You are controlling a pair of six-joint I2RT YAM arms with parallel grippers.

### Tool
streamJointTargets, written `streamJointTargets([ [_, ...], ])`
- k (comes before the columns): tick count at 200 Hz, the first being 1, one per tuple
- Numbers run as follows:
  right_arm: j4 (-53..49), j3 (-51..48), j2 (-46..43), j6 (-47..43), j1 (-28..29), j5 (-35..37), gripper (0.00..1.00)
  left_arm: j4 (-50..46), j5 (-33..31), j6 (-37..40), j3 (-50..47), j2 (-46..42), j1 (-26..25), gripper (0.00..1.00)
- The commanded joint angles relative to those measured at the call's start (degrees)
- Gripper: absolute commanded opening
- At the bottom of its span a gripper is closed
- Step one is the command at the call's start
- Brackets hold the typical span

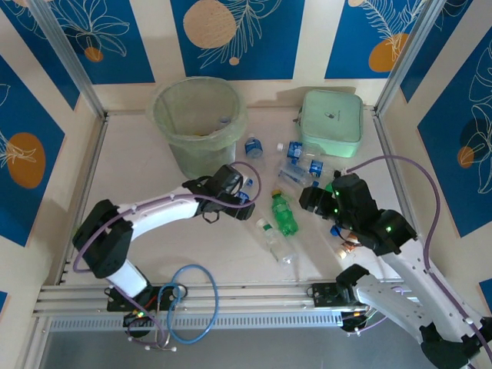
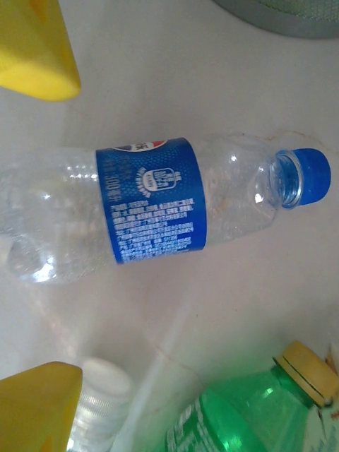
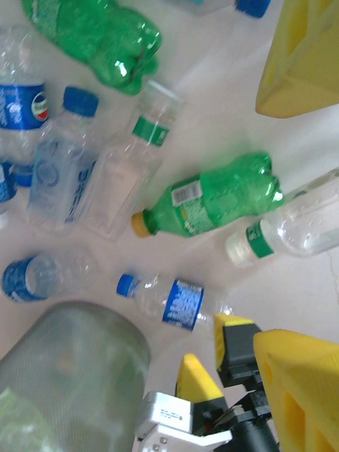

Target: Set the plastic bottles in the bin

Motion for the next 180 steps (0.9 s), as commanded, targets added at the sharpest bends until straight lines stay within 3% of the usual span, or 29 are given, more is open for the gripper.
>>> streamJointTargets([
  [1, -2.5, -0.9, -0.5, 2.5, -0.2, 1.8, 0.79, -4.7, -3.8, 2.6, 3.5, 3.3, -0.3, 0.91],
  [48, -1.0, 0.3, 1.8, 1.3, -1.3, 1.1, 0.79, -7.6, -5.0, 2.5, 5.6, 7.0, -0.3, 0.81],
  [129, -0.9, 0.2, 1.6, 1.5, -2.1, -0.2, 0.79, -8.7, -4.6, 2.8, 7.3, 10.8, -1.1, 0.77],
  [180, -1.6, 0.8, 1.4, 1.3, -2.9, 0.1, 0.79, -9.1, -5.0, 2.9, 7.3, 10.0, -1.8, 0.64],
])
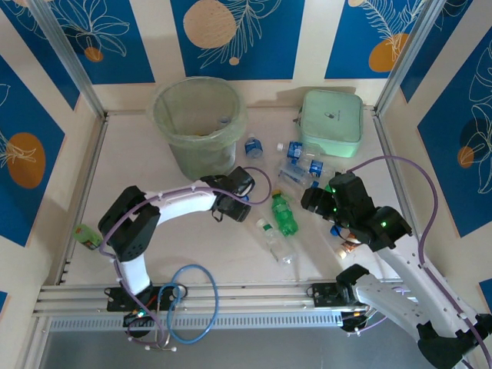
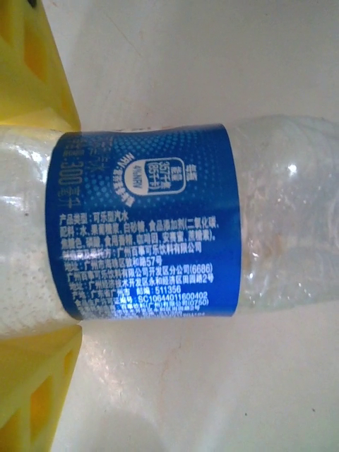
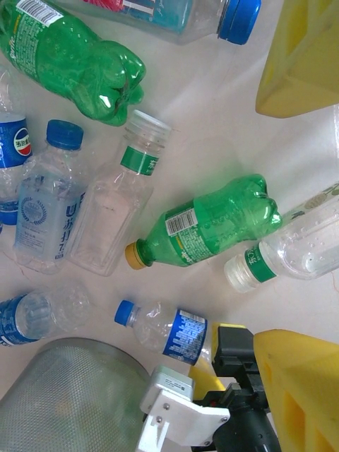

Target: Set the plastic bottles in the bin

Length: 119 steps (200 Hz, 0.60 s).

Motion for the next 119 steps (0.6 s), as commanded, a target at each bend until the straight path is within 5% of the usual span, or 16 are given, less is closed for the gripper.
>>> streamJointTargets([
  [1, -0.5, 1.2, -0.7, 0.5, -0.5, -0.2, 0.79, -1.6, -0.7, 0.2, 1.1, -0.2, -0.8, 0.64],
  [119, -2.4, 1.7, -2.1, -0.9, -5.2, -0.7, 0.79, -11.5, -0.3, -0.6, 9.7, -16.9, -7.7, 0.58],
])
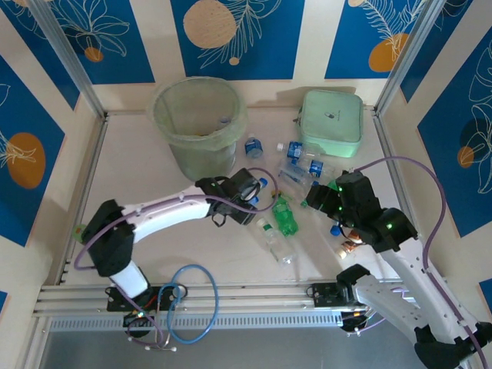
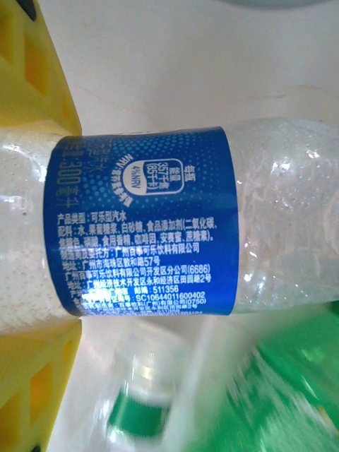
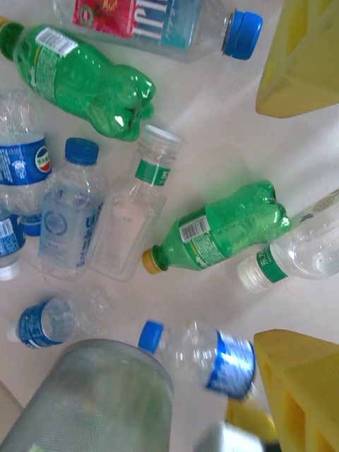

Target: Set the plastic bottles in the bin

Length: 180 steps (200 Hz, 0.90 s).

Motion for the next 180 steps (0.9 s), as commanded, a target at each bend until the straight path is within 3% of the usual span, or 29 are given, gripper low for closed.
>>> streamJointTargets([
  [1, -1.1, 0.5, -0.9, -0.6, -1.9, -0.8, 0.79, -4.3, 0.5, -0.5, 5.7, -6.6, -0.9, 0.58],
  [68, 1.0, -0.7, -2.1, -1.0, -6.4, -6.9, 0.79, -8.0, -4.8, 0.9, 21.6, -13.3, 0.7, 0.55],
  [112, 1.4, -1.9, -3.5, -0.6, -6.4, -8.8, 0.79, -7.4, -3.0, 2.7, 32.7, -9.5, 10.4, 0.52],
  [180, 1.6, -2.9, -5.0, -0.7, -6.4, -9.7, 0.79, -6.0, 2.0, 4.0, 41.4, -1.5, 26.3, 0.52],
])
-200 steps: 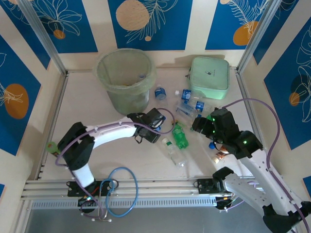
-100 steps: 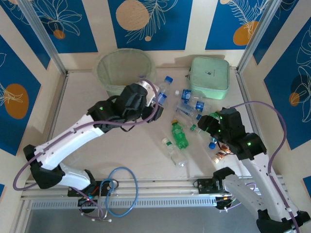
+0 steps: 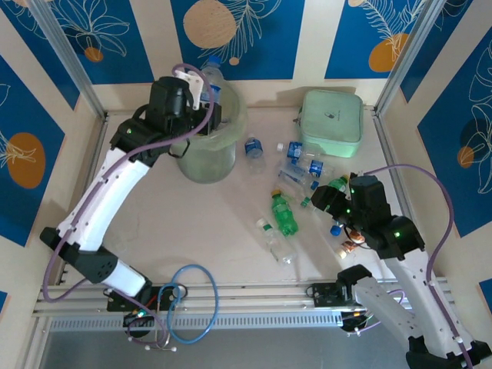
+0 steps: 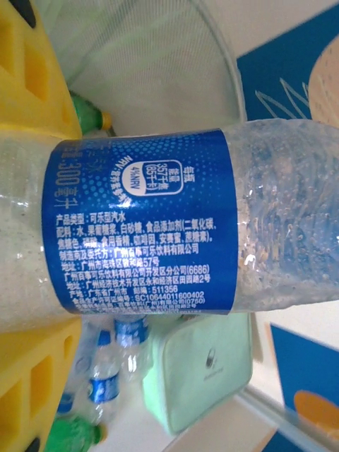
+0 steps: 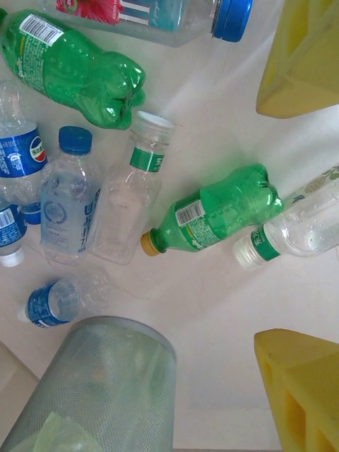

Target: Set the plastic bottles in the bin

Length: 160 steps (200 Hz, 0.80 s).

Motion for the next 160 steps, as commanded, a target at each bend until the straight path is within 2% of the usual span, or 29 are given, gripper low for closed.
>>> streamJointTargets([
  [1, 0.8, -1.5, -0.8, -0.2, -0.2, -1.7, 0.79, 0.3, 2.4, 2.0, 4.0, 3.1, 3.9, 0.52],
  [42, 1.2, -2.0, -0.9, 0.1, -0.2, -1.8, 0.79, 0.2, 4.1, 0.1, 4.4, 8.1, 11.3, 0.52],
  [76, 0.5, -2.1, -1.1, -0.3, -0.2, -1.2, 0.79, -0.4, 4.7, 0.3, 3.6, 10.1, 13.4, 0.52],
  [113, 1.1, -2.8, -1.2, -0.1, -0.3, -1.3, 0.79, 2.1, 4.4, -0.1, -1.7, 7.8, 13.7, 0.7],
  [160, 1.2, -2.6, -1.2, -0.2, -0.3, -1.4, 0.79, 1.3, 5.1, -1.3, -2.3, 6.2, 13.6, 0.77],
])
